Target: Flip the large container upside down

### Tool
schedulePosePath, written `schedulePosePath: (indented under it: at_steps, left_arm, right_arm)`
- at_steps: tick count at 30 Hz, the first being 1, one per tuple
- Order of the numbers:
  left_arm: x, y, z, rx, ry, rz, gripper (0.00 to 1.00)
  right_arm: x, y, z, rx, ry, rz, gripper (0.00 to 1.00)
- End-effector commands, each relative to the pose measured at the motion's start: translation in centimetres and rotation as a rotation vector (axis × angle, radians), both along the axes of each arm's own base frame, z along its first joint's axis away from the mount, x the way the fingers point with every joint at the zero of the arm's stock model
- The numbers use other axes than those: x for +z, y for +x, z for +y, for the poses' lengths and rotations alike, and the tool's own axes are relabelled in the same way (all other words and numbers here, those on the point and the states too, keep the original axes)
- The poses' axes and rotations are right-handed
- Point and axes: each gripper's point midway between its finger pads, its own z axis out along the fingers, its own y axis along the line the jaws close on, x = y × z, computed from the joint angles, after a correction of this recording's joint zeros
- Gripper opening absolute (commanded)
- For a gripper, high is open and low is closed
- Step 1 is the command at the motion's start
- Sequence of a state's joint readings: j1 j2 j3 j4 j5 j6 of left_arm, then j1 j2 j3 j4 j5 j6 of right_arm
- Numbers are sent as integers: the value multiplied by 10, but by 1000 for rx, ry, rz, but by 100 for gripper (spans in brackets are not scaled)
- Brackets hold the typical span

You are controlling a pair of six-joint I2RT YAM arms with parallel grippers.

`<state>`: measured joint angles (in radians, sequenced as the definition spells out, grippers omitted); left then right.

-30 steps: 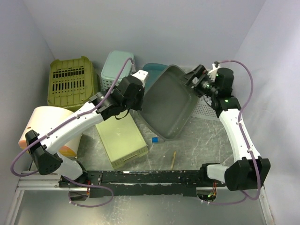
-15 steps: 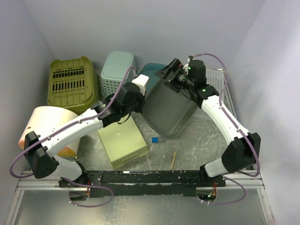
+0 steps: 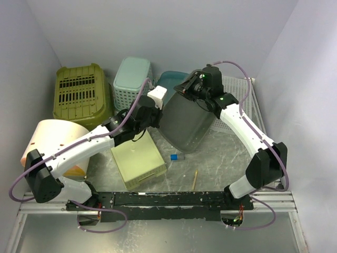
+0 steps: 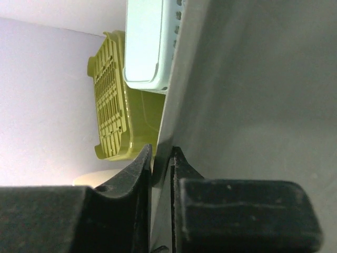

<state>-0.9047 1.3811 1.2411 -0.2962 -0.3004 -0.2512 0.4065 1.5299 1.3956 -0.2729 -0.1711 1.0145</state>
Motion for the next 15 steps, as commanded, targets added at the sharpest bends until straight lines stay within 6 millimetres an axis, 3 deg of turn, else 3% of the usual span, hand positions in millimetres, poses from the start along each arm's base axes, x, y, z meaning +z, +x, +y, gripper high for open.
schedulePosePath:
  at_steps: [1, 7, 10, 15]
  left_arm:
    - [46, 0, -12, -41, -138, -108, 7]
    - [48, -7, -23, -105, -165, -105, 7]
    - [45, -9, -29, -135, -166, -88, 14]
    - [40, -12, -44, -189, -190, -65, 17]
  right_arm:
    - [4, -7, 1, 7, 26, -30, 2]
    - [13, -30, -18, -29, 16, -79, 0]
    - [23, -47, -32, -62, 17, -137, 0]
    - [28, -76, -61, -154, 42, -208, 0]
